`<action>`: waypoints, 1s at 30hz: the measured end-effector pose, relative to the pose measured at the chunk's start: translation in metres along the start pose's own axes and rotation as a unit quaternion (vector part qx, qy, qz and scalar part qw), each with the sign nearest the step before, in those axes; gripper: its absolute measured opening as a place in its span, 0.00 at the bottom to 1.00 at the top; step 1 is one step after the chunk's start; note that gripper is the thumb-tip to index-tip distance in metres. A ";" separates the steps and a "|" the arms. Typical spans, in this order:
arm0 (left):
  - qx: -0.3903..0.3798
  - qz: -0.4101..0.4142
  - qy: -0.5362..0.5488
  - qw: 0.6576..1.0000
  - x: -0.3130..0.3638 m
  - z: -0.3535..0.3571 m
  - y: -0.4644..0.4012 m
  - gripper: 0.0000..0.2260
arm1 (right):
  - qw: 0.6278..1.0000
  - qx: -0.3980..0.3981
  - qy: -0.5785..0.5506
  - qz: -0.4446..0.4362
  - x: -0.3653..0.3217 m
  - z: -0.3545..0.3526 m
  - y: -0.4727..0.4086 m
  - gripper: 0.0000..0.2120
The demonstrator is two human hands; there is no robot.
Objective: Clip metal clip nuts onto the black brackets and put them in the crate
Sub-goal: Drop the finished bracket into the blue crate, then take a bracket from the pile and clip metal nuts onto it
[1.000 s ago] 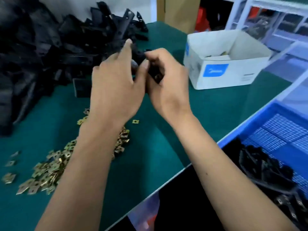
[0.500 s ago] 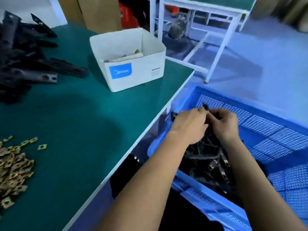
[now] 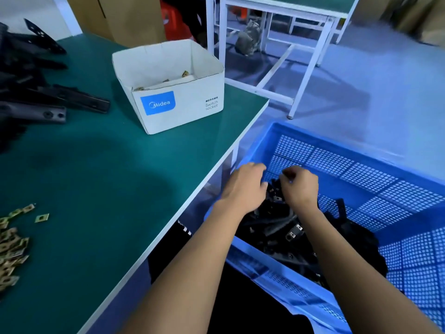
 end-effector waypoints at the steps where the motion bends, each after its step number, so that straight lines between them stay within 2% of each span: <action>1: 0.034 0.006 0.038 0.999 0.004 -0.014 0.000 0.15 | 0.998 0.041 -0.011 -0.043 -0.020 -0.010 -0.004 0.06; 4: 0.138 0.054 0.195 0.970 0.015 -0.063 0.008 0.13 | 0.964 0.161 -0.058 -0.204 -0.086 -0.042 -0.012 0.04; 6: 0.214 0.081 0.246 0.942 0.013 -0.100 0.020 0.12 | 0.929 0.221 -0.096 -0.280 -0.132 -0.057 -0.015 0.04; 9: 0.318 0.067 0.271 0.906 -0.017 -0.154 0.043 0.11 | 0.892 0.228 -0.154 -0.360 -0.211 -0.057 -0.012 0.04; 11: 0.368 0.020 0.284 0.885 -0.053 -0.185 0.065 0.11 | 0.880 0.180 -0.194 -0.394 -0.263 -0.040 -0.004 0.04; 15: 0.476 -0.092 0.232 0.843 -0.141 -0.235 0.127 0.10 | 0.864 0.010 -0.248 -0.438 -0.367 0.014 0.032 0.07; 17: 0.523 -0.153 0.192 0.816 -0.188 -0.258 0.170 0.10 | 0.843 -0.093 -0.251 -0.467 -0.421 0.042 0.062 0.13; 19: 0.573 -0.213 0.158 0.776 -0.231 -0.275 0.219 0.09 | 0.803 -0.204 -0.244 -0.505 -0.473 0.062 0.098 0.18; 20: 0.602 -0.237 0.142 0.749 -0.248 -0.282 0.242 0.09 | 0.777 -0.252 -0.232 -0.528 -0.494 0.070 0.115 0.14; 22: 0.671 -0.296 0.104 0.672 -0.282 -0.296 0.295 0.11 | 0.714 -0.340 -0.177 -0.586 -0.532 0.087 0.156 0.05; 24: 0.723 -0.374 0.060 0.578 -0.310 -0.308 0.343 0.13 | 0.648 -0.404 -0.123 -0.634 -0.560 0.098 0.193 0.14; 26: 0.738 -0.445 0.038 0.506 -0.332 -0.314 0.379 0.16 | 0.613 -0.418 -0.104 -0.662 -0.579 0.107 0.221 0.17; 27: 0.732 -0.469 0.050 0.492 -0.342 -0.315 0.391 0.16 | 0.608 -0.414 -0.097 -0.671 -0.586 0.111 0.231 0.18; 28: 0.720 -0.481 0.074 0.495 -0.352 -0.316 0.399 0.16 | 0.608 -0.406 -0.075 -0.678 -0.592 0.116 0.239 0.27; 30: 0.678 -0.479 0.115 0.546 -0.372 -0.317 0.399 0.15 | 0.595 -0.396 -0.002 -0.699 -0.599 0.121 0.253 0.46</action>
Point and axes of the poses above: each hand's wrist, its own y-axis away from the middle knuckle, its own z-axis out of the palm, x = y × z, the point moved 3 cm from there along -y, towards the middle knuckle, and after that the axes turned 15 degrees about -z, right-handed, at the moved point
